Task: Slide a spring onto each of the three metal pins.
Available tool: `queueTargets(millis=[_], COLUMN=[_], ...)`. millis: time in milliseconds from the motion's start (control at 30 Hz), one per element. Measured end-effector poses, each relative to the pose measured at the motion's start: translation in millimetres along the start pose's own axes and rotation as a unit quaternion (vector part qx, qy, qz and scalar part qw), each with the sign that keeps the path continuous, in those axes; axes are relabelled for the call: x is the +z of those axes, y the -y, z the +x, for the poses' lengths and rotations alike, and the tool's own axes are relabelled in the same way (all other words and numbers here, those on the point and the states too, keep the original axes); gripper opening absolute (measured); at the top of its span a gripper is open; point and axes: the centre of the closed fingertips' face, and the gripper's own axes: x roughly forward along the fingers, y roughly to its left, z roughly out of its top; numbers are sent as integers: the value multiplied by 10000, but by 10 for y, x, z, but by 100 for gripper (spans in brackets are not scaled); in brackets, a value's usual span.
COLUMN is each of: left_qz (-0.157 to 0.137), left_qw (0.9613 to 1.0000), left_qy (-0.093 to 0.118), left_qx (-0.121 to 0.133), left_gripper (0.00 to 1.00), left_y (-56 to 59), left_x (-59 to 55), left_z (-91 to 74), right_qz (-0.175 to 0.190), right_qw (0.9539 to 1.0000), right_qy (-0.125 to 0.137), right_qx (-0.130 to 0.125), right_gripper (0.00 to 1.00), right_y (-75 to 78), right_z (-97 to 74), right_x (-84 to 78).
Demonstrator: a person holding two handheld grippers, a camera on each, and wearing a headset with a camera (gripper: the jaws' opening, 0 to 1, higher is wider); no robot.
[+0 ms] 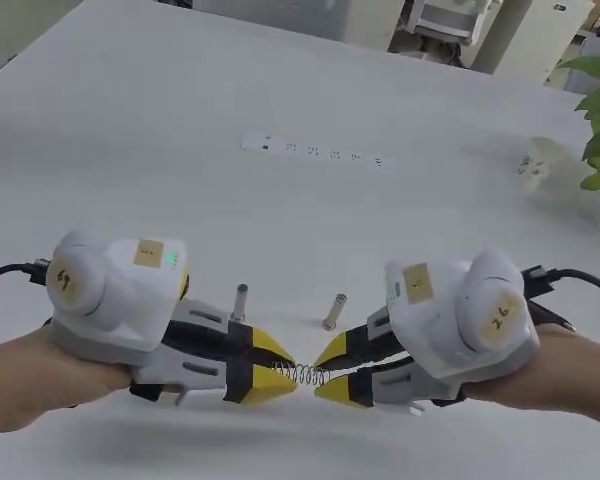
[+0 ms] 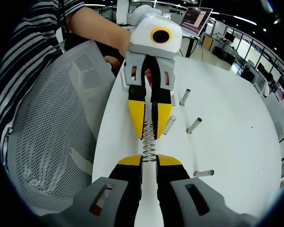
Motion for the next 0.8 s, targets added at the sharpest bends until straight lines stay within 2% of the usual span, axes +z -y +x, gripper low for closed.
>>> queueTargets(millis=[400, 567, 633, 700, 800], left_qz=[42, 68, 84, 101, 143], left_qw=[9999, 9998, 9997, 9997, 9996], left_qy=[-137, -192, -221, -237, -261], left_qx=[35, 19, 12, 4, 12], left_gripper=[2, 2, 2, 2, 2], left_y=[11, 19, 24, 30, 29], left_x=[-78, -108, -124, -135, -143], left_z=[7, 3, 4, 5, 13], right_qz=[-157, -216, -195, -126, -114], right_qw=[9996, 9995, 9993, 9986, 9983], right_qy=[179, 226, 311, 504, 563], right_qx=[-143, -83, -41, 27, 40], right_gripper=[7, 7, 7, 7, 7], right_y=[21, 8, 0, -12, -6], right_z=[-118, -143, -152, -161, -148], right_x=[133, 224, 274, 377, 433])
